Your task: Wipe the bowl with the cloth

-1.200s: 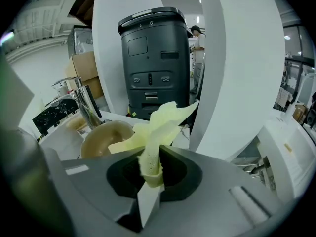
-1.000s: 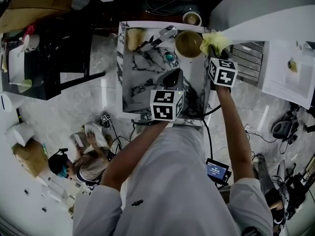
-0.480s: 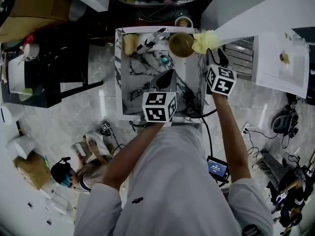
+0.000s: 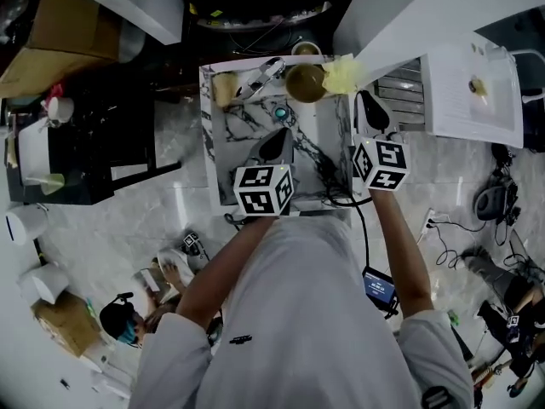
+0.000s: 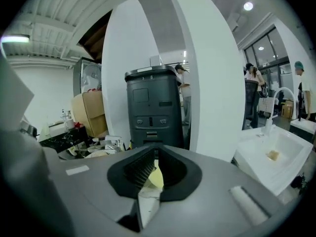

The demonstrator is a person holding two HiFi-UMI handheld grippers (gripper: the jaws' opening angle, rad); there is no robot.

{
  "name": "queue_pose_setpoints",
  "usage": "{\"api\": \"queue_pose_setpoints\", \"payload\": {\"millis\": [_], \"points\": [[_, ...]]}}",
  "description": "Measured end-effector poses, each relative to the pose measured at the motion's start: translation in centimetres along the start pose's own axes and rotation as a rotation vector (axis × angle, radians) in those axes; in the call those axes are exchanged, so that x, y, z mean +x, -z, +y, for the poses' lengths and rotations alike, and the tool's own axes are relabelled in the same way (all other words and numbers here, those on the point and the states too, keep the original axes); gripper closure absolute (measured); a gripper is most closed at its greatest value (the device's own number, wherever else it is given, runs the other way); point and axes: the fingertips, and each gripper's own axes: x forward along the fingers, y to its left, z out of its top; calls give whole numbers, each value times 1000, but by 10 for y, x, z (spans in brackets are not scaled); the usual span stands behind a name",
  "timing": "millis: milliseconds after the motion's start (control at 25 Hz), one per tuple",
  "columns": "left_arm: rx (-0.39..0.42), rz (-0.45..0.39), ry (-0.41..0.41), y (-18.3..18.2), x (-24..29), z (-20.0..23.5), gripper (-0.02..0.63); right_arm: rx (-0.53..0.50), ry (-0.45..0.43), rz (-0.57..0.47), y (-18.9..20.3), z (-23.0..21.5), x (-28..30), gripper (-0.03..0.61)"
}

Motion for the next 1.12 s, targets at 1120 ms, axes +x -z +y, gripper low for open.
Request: {"api": "queue_pose_setpoints", "payload": {"millis": [1120], "points": [[315,-175,104,-45,-160,-41,611,36,-122,-176,-43,169,-158,551]]}}
